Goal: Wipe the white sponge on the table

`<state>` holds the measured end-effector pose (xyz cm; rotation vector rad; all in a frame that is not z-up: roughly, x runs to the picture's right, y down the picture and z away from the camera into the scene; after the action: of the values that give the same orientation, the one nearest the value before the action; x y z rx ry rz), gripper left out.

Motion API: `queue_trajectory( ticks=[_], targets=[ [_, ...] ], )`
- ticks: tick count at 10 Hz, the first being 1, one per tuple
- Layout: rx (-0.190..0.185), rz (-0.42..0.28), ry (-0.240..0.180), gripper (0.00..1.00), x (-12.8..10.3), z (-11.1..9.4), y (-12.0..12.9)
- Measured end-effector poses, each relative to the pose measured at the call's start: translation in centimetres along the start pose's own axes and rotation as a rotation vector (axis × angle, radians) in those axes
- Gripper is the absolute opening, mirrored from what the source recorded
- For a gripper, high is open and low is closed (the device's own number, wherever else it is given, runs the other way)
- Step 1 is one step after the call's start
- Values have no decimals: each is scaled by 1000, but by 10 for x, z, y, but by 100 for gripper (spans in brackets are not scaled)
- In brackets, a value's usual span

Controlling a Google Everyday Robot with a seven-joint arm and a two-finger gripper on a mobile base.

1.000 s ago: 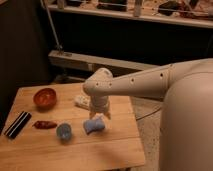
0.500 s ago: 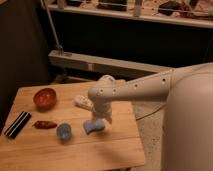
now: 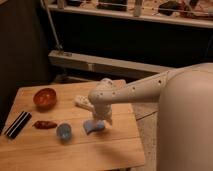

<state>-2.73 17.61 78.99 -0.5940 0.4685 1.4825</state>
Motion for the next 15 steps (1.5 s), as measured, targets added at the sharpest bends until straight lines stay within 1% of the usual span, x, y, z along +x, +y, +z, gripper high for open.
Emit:
queue_trajectory(
  ticks=[2,4,7,9,11,15],
  targets=[
    [-41,-8,-9,65,-7,7,5],
    [-70,-14,-4,65,-9,15,8],
    [-78,-24,18,65,-9,27,5],
    [-87,-13,22,65,-10,31,0],
    [-105,11,22,65,-13,33,-7],
    [-125,22,33,65,-13,36,-11]
  ],
)
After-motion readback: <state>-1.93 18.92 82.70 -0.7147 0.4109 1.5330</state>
